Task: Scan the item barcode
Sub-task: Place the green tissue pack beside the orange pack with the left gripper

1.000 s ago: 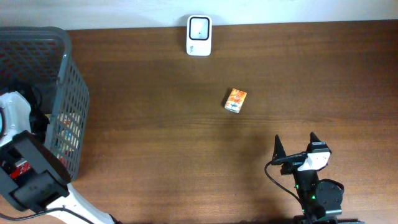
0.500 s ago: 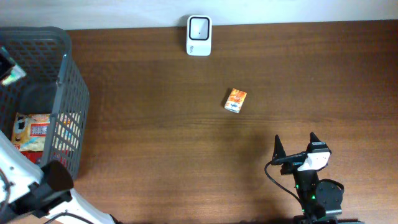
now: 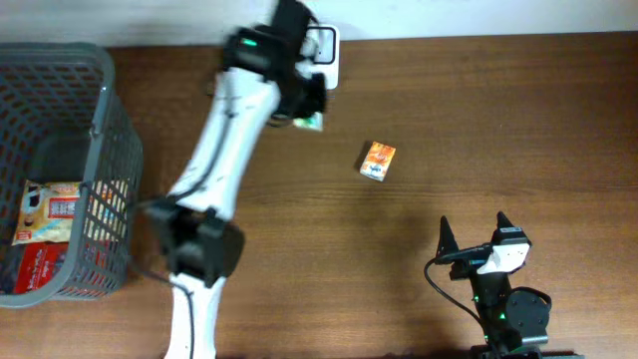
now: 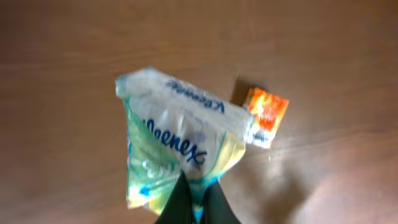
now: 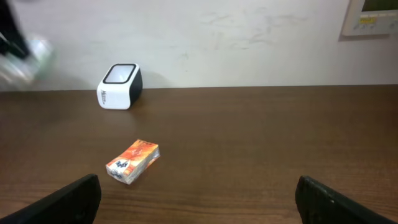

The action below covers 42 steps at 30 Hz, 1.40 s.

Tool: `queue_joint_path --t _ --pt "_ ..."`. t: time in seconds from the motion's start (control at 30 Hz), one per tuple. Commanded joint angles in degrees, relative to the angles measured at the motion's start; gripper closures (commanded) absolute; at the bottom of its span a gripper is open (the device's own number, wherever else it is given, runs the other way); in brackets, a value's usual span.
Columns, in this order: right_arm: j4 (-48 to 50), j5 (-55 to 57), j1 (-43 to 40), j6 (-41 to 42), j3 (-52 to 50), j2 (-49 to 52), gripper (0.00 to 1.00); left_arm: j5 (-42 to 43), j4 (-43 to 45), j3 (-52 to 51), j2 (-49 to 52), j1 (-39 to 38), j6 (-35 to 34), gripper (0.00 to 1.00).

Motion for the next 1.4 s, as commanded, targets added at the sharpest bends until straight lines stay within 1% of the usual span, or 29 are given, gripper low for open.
queue_joint_path --t 0.0,0.03,0.1,0.17,0.27,0.33,0.4,0.47,0.5,0.53,0.6,0.7,0.77,0.83,0.9,0.97,1.03,1.07,1.1,1.27,1.37 --pt "-0.20 -0.13 -0.28 0.61 -0.42 -0.31 0.01 -0.46 6.71 -2.82 6.21 -5.49 -4.13 1.00" --pt "-0.20 -0.13 -0.28 0.61 -0.42 -0.31 0.01 -0.90 9.62 -2.82 9.57 -7.32 -4.15 1.00" --pt "-0.20 -0.13 -0.28 0.61 -0.42 -0.31 0.01 -2.01 12.11 -2.82 13.18 -8.79 -5.31 1.00" --pt "-0.20 -0.13 -0.28 0.61 -0.42 -0.31 0.01 -2.97 11.85 -2.82 16.04 -9.46 -8.46 1.00" --pt "-0.20 -0.13 -0.28 0.61 -0.42 -0.31 0.01 -3.45 11.15 -2.82 17.73 -9.46 -9.16 1.00" --pt "-0.17 -0.13 -0.28 0.61 -0.42 -0.31 0.02 -3.80 8.33 -2.82 17.97 -9.46 -12.68 1.00" --pt "-0.20 -0.13 -0.28 0.61 -0.42 -0.31 0.01 1.57 6.99 -2.82 17.97 -9.49 -13.33 0.98" --pt "-0.20 -0.13 -0.28 0.61 -0.42 -0.31 0.01 9.33 7.10 -2.82 17.97 -9.73 -13.33 0.97" --pt "-0.20 -0.13 -0.28 0.63 -0.42 -0.31 0.01 11.67 7.65 -2.80 17.97 -9.73 -13.35 0.93" --pt "-0.20 -0.13 -0.28 0.61 -0.42 -0.31 0.01 12.17 8.35 -2.78 17.97 -9.73 -13.35 0.86" --pt "-0.20 -0.13 -0.28 0.61 -0.42 -0.31 0.01 14.69 9.25 -2.32 17.97 -9.70 -13.31 0.77" --pt "-0.20 -0.13 -0.28 0.61 -0.42 -0.31 0.01 14.21 8.39 1.46 17.97 -7.67 -12.59 0.52" --pt "-0.17 -0.13 -0.28 0.61 -0.42 -0.31 0.01 14.21 5.57 4.42 17.97 -5.09 -12.59 0.46" --pt "-0.20 -0.13 -0.28 0.61 -0.42 -0.31 0.01 14.23 1.62 7.96 17.92 -2.84 -11.02 0.46" --pt "-0.20 -0.13 -0.28 0.61 -0.42 -0.31 0.01 14.27 -5.42 15.34 17.90 0.50 -9.92 0.46" --pt "-0.20 -0.13 -0.28 0.61 -0.42 -0.31 0.01 14.45 -11.85 25.42 17.90 4.04 -6.54 0.48" --pt "-0.20 -0.13 -0.28 0.61 -0.42 -0.31 0.01 14.43 -19.10 40.37 17.90 7.74 -3.96 0.46" --pt "-0.20 -0.13 -0.28 0.61 -0.42 -0.31 0.01 14.62 -19.15 41.86 16.06 9.03 -3.08 0.44" --pt "-0.20 -0.13 -0.28 0.61 -0.42 -0.31 0.01 13.97 -19.17 41.90 14.27 10.27 -2.78 0.45" --pt "-0.20 -0.13 -0.28 0.61 -0.42 -0.31 0.01 12.96 -19.32 41.92 2.47 22.71 -2.14 0.45" --pt "-0.20 -0.13 -0.28 0.61 -0.42 -0.31 0.01 12.96 -19.32 41.90 -5.05 31.12 3.02 0.42"
